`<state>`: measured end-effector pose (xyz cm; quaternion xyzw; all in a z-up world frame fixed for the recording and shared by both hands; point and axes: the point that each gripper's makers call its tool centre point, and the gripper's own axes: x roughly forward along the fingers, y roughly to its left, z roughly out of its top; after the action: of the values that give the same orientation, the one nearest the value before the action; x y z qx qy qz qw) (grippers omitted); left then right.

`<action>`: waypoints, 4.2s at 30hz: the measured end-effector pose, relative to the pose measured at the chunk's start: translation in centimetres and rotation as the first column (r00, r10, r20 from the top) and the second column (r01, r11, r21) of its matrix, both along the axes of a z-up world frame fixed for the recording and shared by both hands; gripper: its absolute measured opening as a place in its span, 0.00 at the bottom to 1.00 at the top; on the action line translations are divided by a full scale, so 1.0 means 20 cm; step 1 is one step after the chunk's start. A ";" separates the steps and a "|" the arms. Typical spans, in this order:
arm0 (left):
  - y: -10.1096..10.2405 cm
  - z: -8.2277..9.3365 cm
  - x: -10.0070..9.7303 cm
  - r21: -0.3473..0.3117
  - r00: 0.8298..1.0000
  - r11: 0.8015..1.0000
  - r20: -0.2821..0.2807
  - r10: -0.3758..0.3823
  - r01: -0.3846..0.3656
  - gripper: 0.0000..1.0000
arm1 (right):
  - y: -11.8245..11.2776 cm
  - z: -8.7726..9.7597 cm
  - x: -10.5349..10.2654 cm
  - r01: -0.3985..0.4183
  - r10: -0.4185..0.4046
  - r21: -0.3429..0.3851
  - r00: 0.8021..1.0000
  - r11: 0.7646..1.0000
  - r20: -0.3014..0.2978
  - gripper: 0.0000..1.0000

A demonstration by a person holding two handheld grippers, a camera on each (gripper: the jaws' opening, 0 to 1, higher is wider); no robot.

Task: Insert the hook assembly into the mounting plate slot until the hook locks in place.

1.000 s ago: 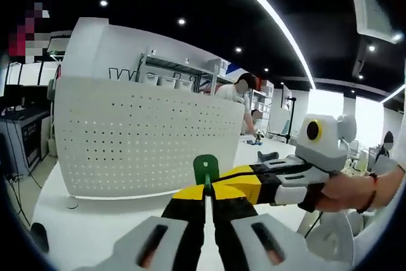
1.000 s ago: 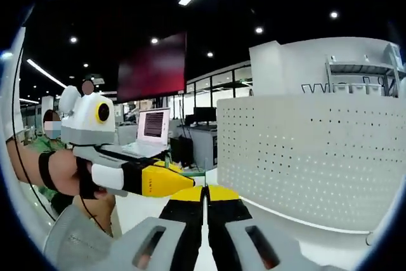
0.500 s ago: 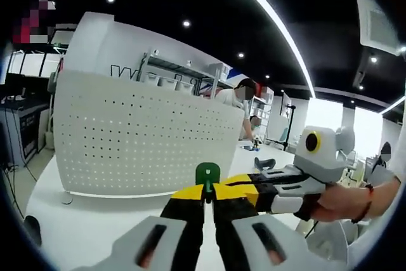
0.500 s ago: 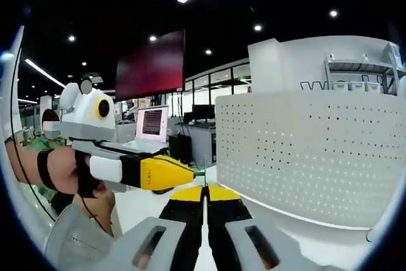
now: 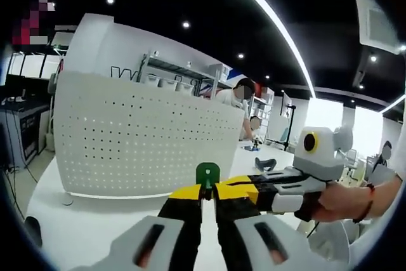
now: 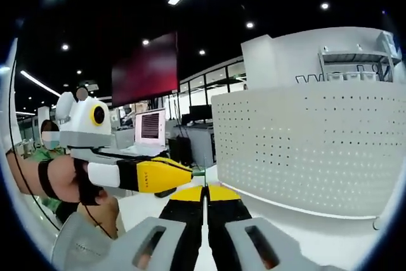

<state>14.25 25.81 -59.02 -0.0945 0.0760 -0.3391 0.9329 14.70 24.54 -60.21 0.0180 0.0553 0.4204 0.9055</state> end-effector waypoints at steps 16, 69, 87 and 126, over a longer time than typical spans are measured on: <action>0.00 -0.02 0.00 0.016 1.000 1.000 -0.011 -0.004 0.004 0.03 | 0.00 -0.02 -0.01 -0.013 0.013 -0.011 1.000 1.000 -0.011 0.00; 0.22 0.07 0.29 0.133 0.980 0.974 0.106 0.169 -0.183 0.03 | -0.44 -0.06 -0.09 0.224 -0.226 -0.103 0.974 0.969 -0.008 0.85; 0.29 0.16 0.50 0.150 0.959 0.955 0.161 0.232 -0.256 0.03 | -0.45 -0.10 -0.13 0.234 -0.238 -0.094 0.971 0.968 -0.032 0.93; 0.34 0.24 0.89 0.212 0.927 0.909 0.196 0.320 -0.359 0.03 | -0.49 -0.11 -0.14 0.244 -0.248 -0.092 0.968 0.965 -0.033 0.89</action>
<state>32.06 32.69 -54.23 0.0364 0.0258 -0.1659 0.9851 11.81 14.80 -62.34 -0.0056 0.0908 0.3017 0.9491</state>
